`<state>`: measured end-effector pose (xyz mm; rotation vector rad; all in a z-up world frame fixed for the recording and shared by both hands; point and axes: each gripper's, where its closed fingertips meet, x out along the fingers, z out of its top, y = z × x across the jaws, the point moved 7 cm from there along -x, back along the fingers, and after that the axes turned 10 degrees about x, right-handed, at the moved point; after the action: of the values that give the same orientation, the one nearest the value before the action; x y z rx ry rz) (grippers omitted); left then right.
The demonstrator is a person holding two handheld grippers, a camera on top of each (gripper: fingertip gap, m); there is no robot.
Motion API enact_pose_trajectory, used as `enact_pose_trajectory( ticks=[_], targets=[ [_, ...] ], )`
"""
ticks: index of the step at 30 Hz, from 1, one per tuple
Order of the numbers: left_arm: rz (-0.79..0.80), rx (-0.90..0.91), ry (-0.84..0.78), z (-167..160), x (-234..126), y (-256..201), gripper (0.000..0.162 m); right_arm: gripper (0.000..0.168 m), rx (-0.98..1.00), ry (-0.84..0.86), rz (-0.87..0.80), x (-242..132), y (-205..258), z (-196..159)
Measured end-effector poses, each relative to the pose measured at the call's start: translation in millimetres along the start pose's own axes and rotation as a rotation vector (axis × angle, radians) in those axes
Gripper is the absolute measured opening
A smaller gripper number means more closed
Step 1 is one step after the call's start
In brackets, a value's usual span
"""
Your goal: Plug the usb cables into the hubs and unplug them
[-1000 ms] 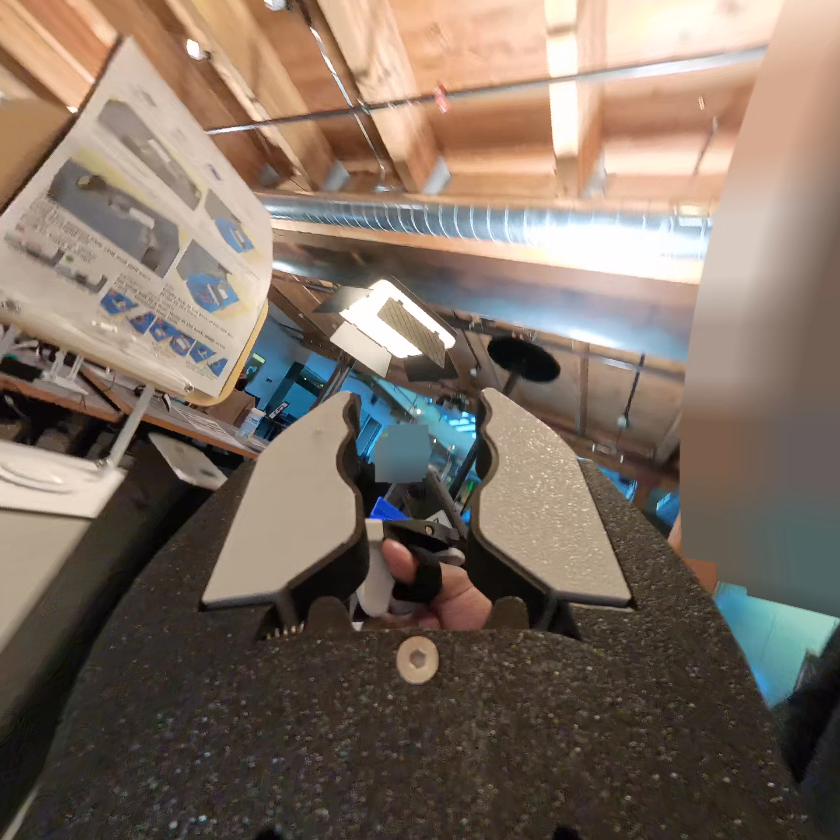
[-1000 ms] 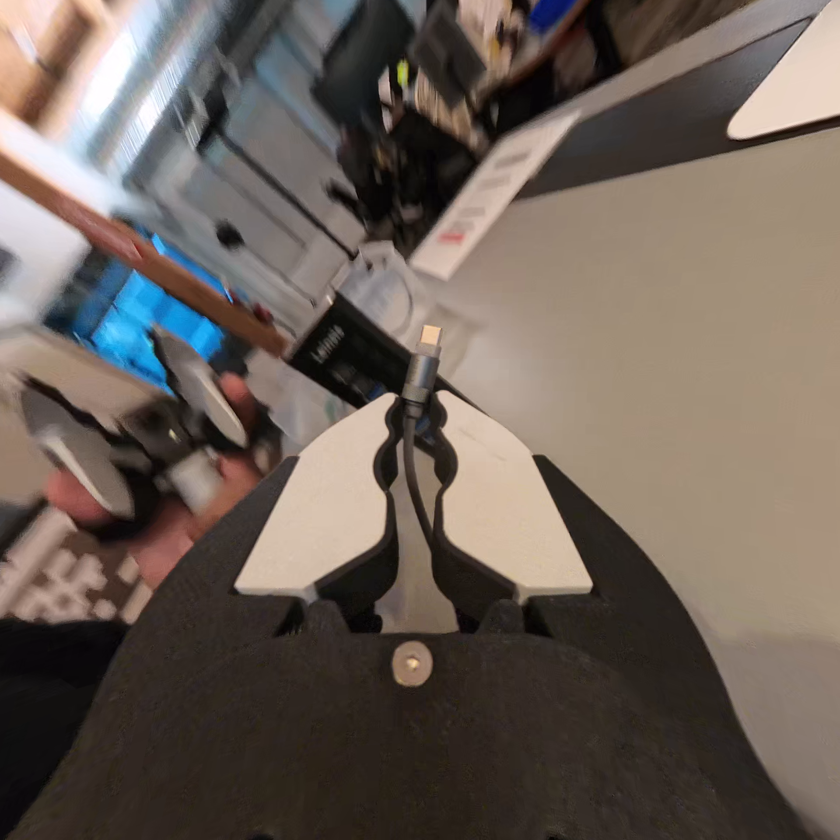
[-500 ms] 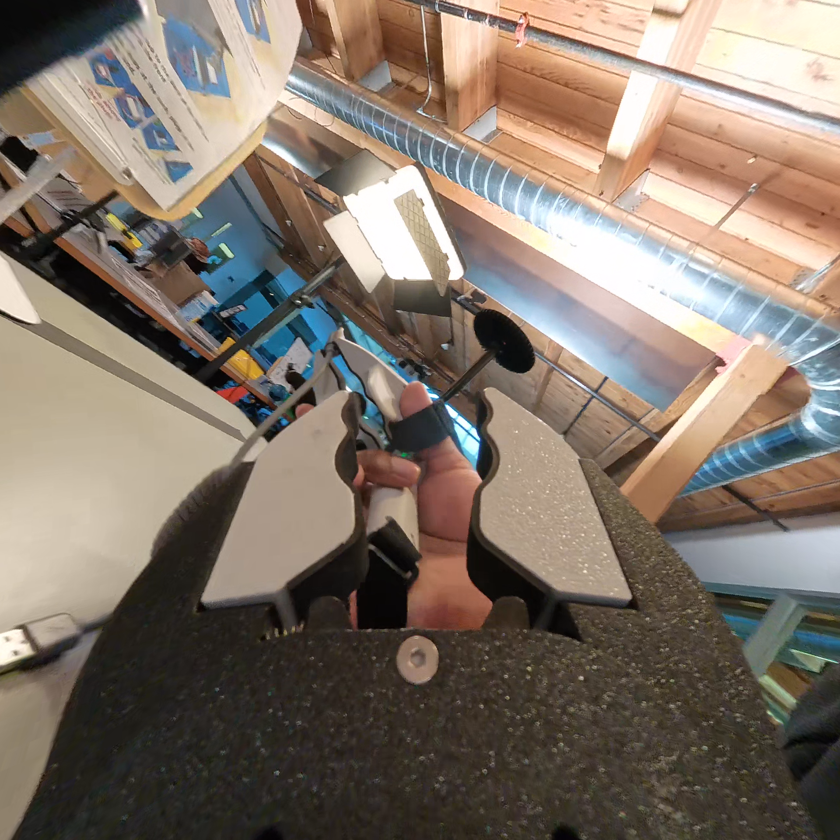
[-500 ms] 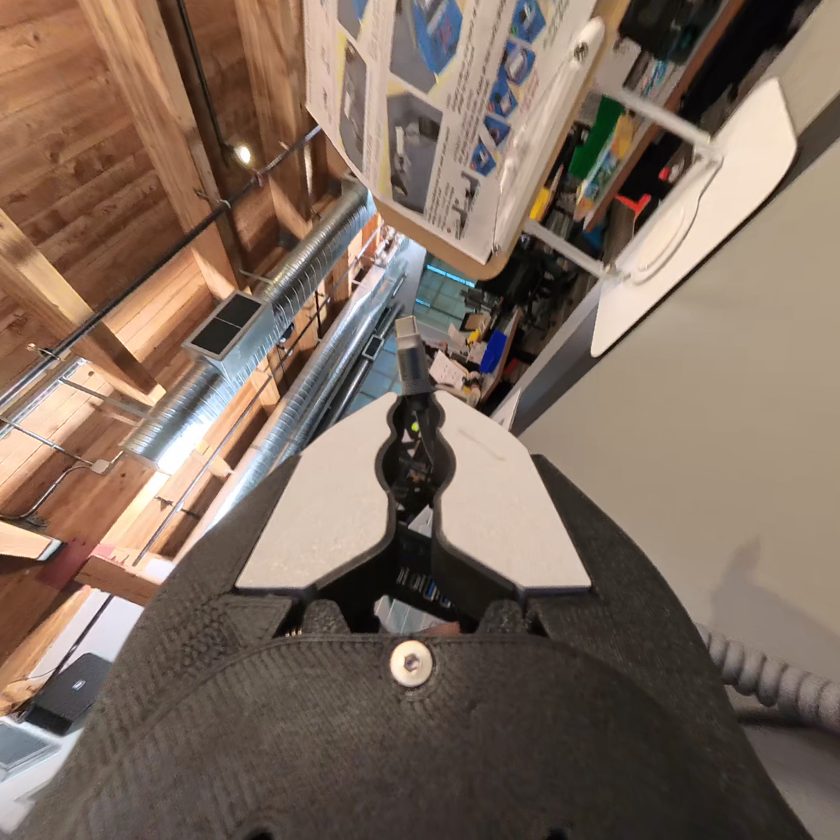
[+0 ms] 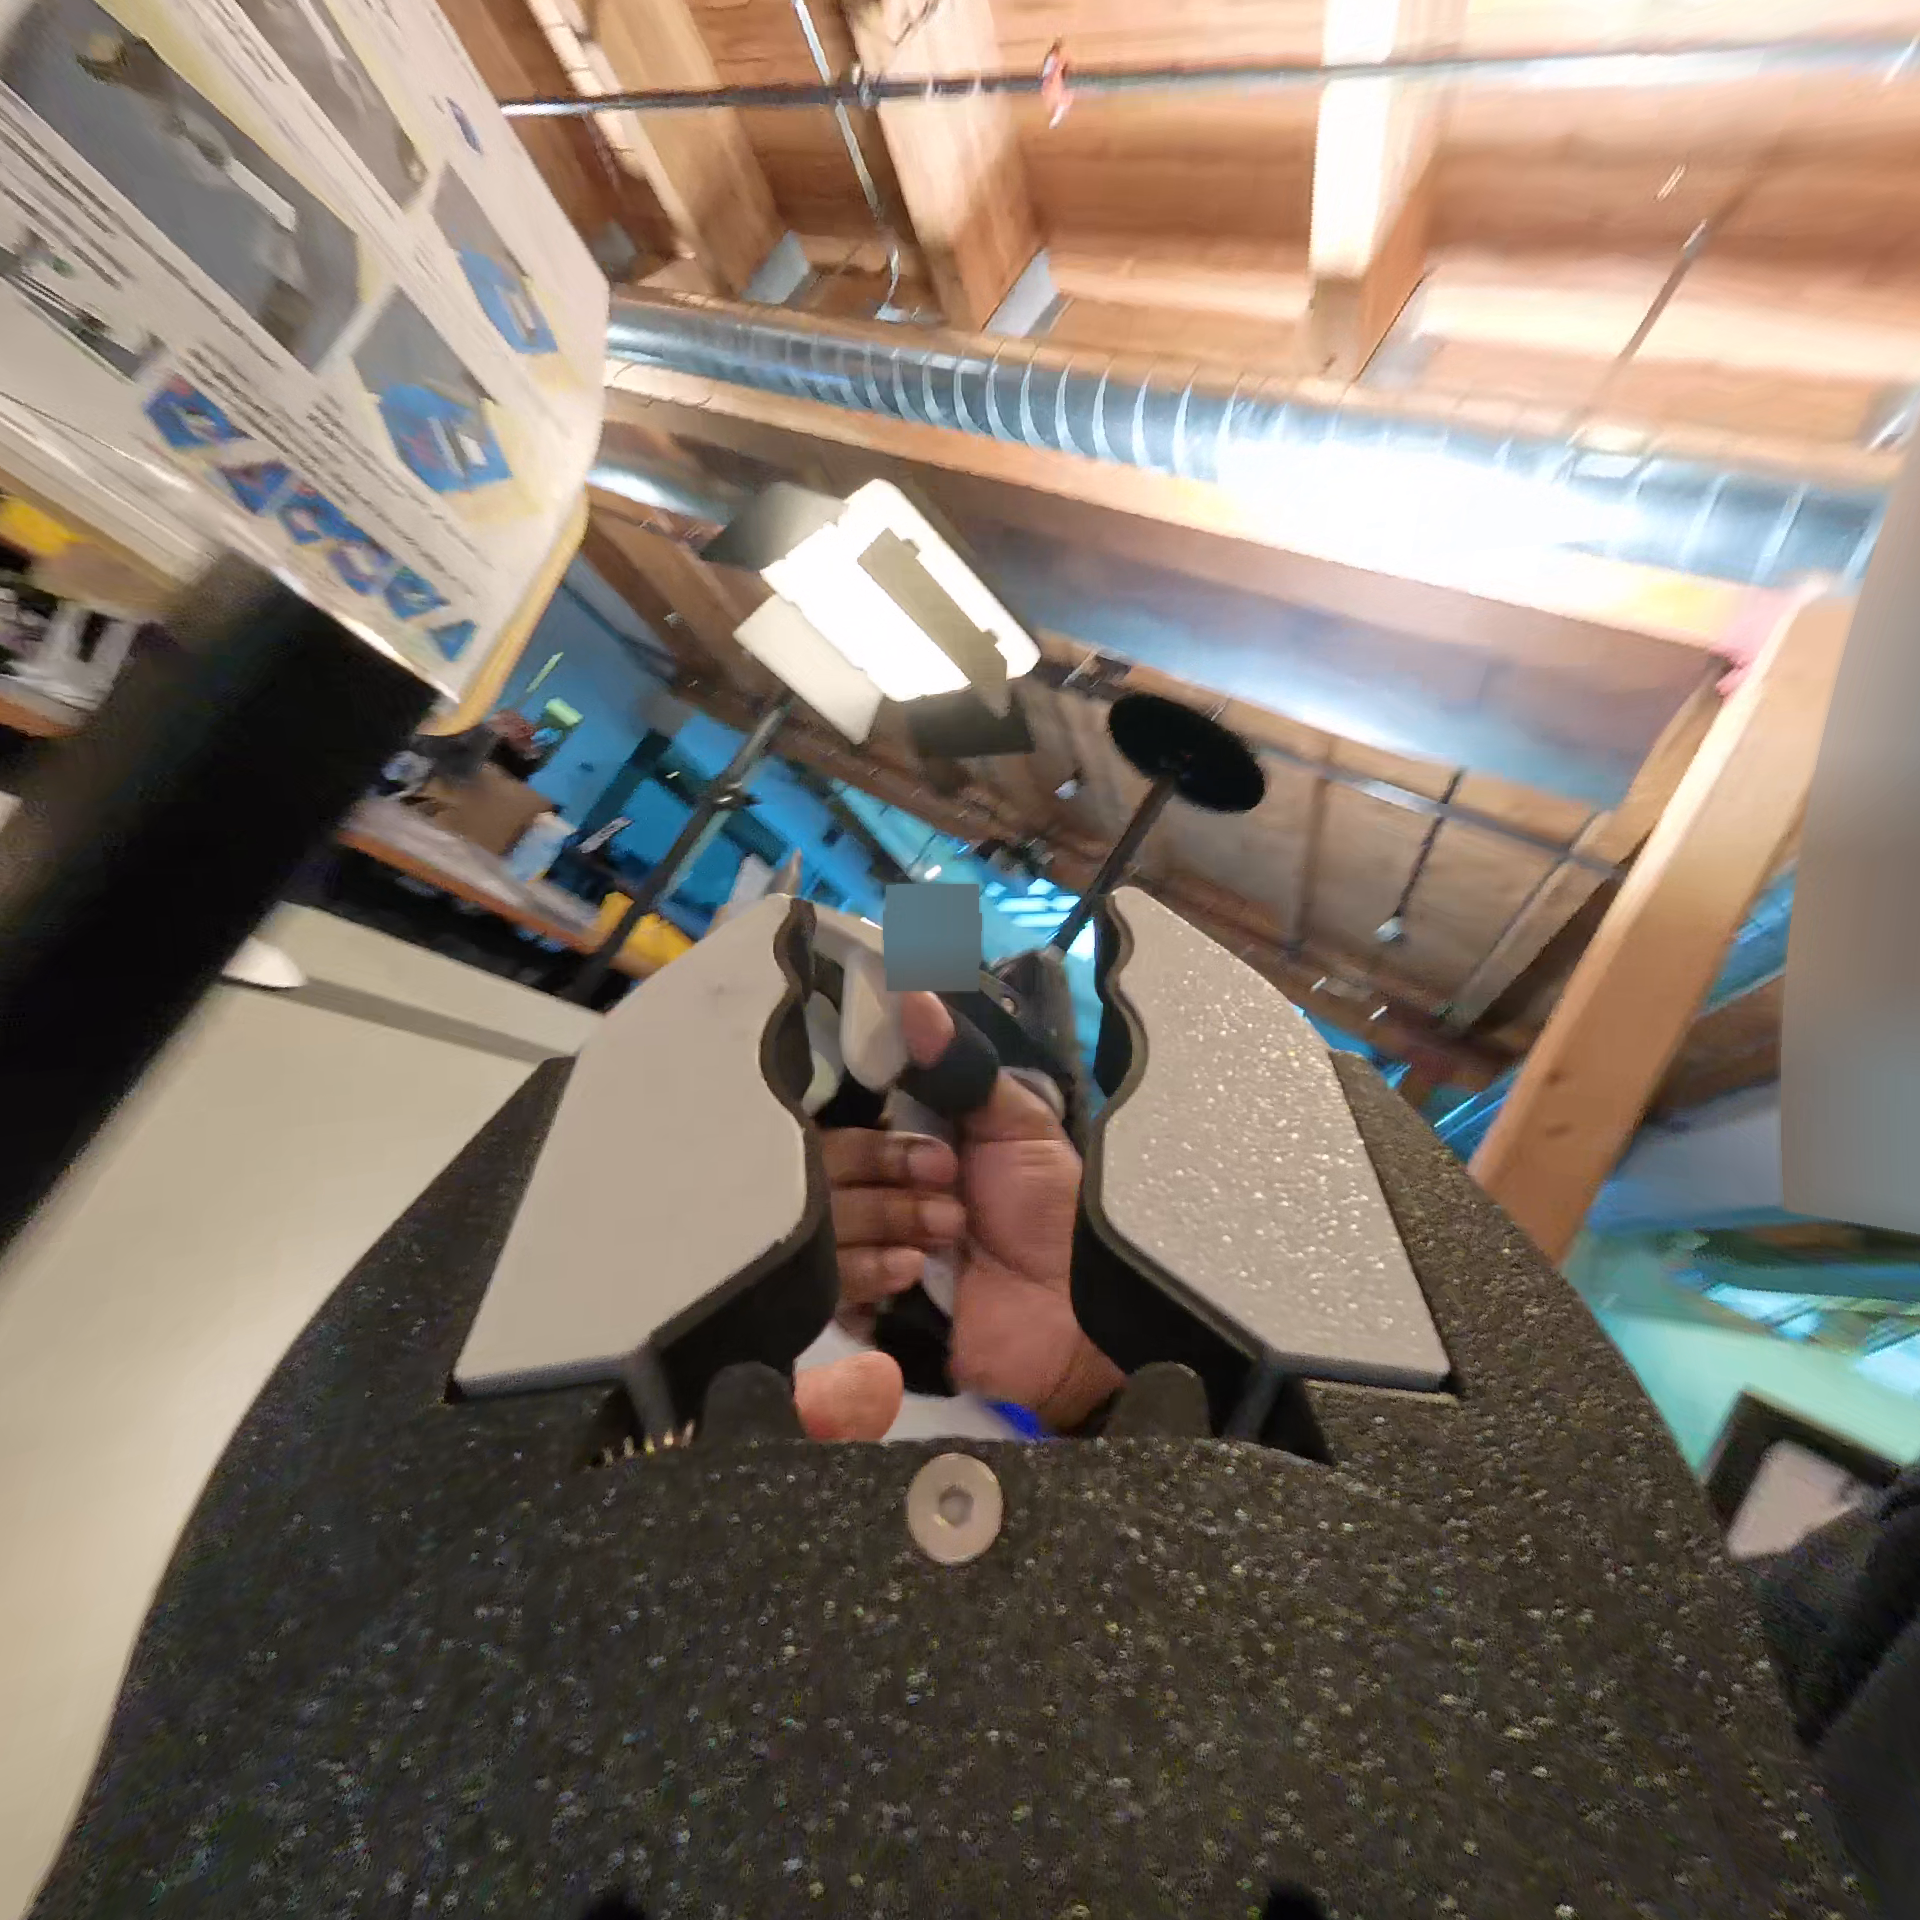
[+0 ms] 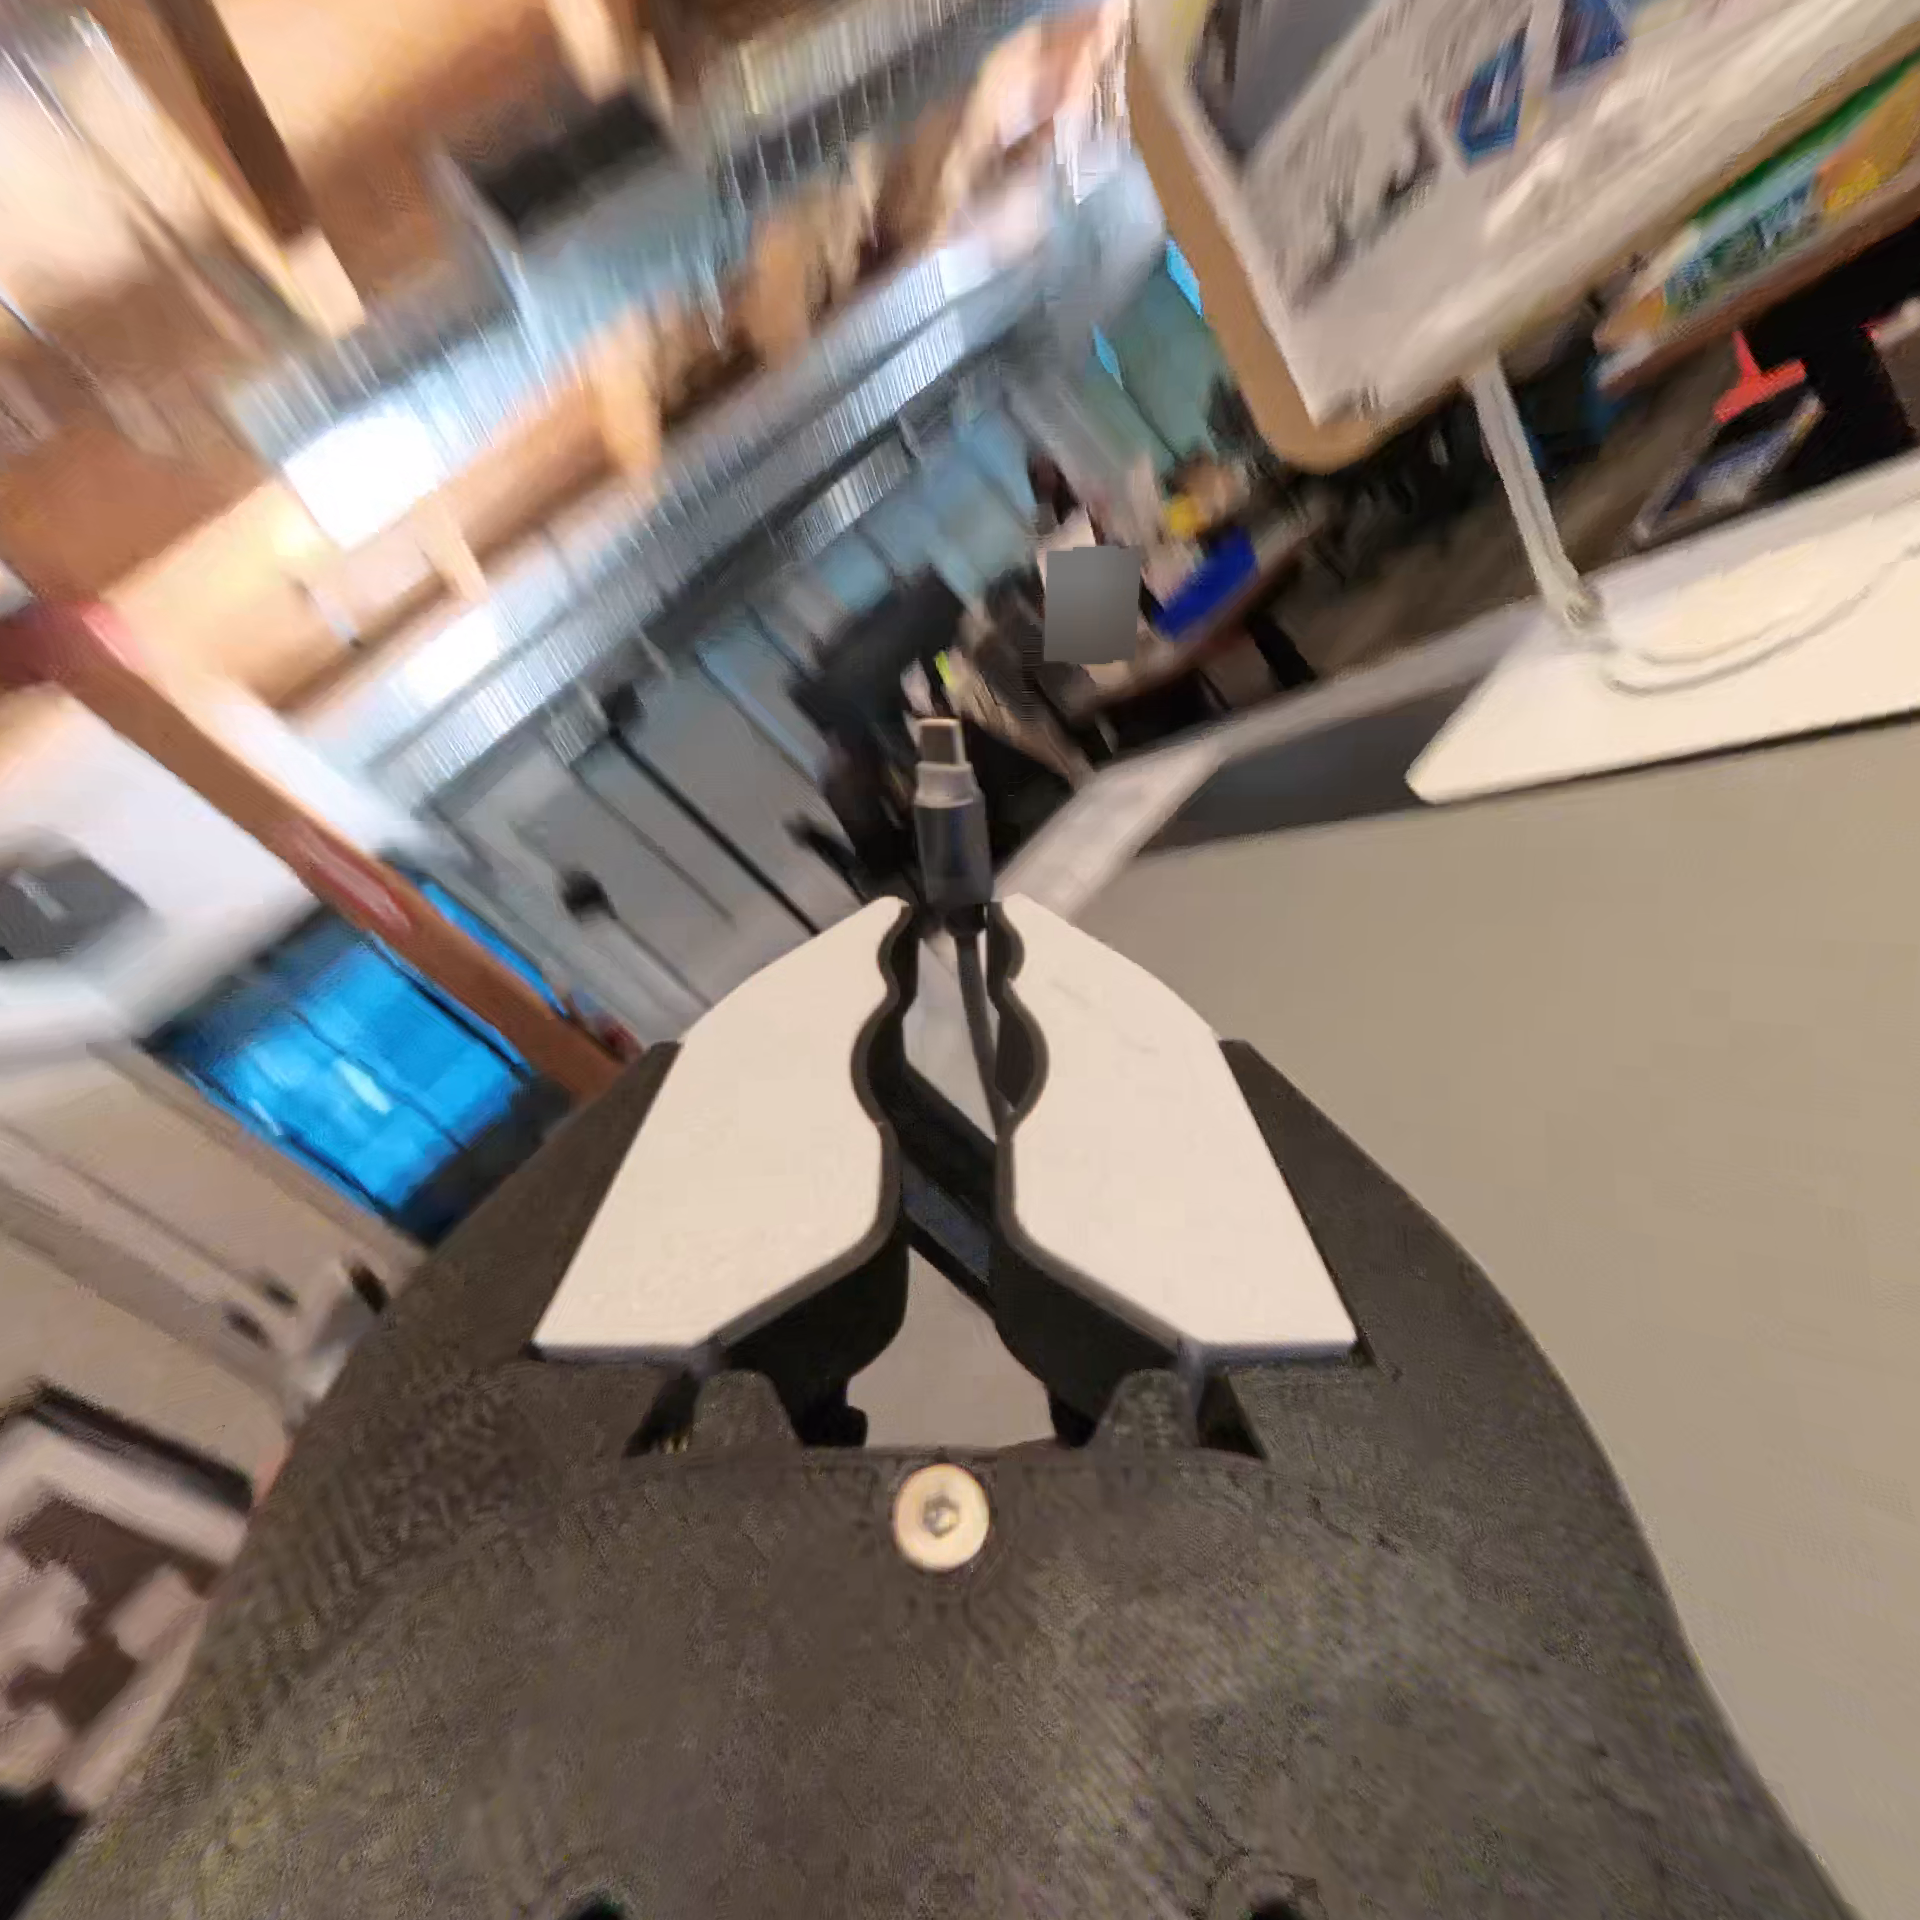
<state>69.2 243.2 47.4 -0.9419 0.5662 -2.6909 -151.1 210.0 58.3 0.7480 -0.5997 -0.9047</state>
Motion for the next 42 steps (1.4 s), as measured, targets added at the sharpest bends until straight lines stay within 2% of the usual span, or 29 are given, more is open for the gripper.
enact_pose_trajectory(
  ticks=[3,5,10,15,22,26,32,36,42],
  targets=[
    [0.049,0.158,0.128,22.5,-11.2,21.1,0.056,0.02,-0.23,0.346,-0.156,-1.1,-27.4,-10.0],
    [0.076,0.246,0.191,37.2,-18.8,34.9,0.06,0.022,-0.368,0.446,-0.175,-5.2,-32.4,-11.4],
    [0.069,0.289,0.231,62.9,-30.0,54.5,0.06,0.023,-0.501,0.563,-0.163,-10.4,-30.1,-11.5],
    [0.046,0.328,0.274,63.4,-31.5,58.8,0.061,0.023,-0.544,0.609,-0.231,-17.5,-41.5,-5.5],
    [0.09,0.438,0.338,69.2,-36.3,74.7,0.063,0.026,-0.414,0.658,-0.545,-43.0,-90.5,22.5],
    [0.099,0.49,0.366,94.0,-27.7,91.9,0.065,0.026,-0.26,0.721,-0.598,-43.1,-109.2,20.7],
    [0.072,0.587,0.377,136.0,15.2,116.7,0.067,0.034,-0.141,0.859,-0.552,-20.1,-116.8,3.7],
    [0.069,0.568,0.405,131.0,35.0,145.4,0.069,0.039,-0.131,0.838,-0.617,-2.5,-128.1,6.9],
    [0.088,0.517,0.422,107.7,26.8,166.9,0.07,0.036,-0.154,0.878,-0.649,33.3,-137.4,7.6]
  ],
)
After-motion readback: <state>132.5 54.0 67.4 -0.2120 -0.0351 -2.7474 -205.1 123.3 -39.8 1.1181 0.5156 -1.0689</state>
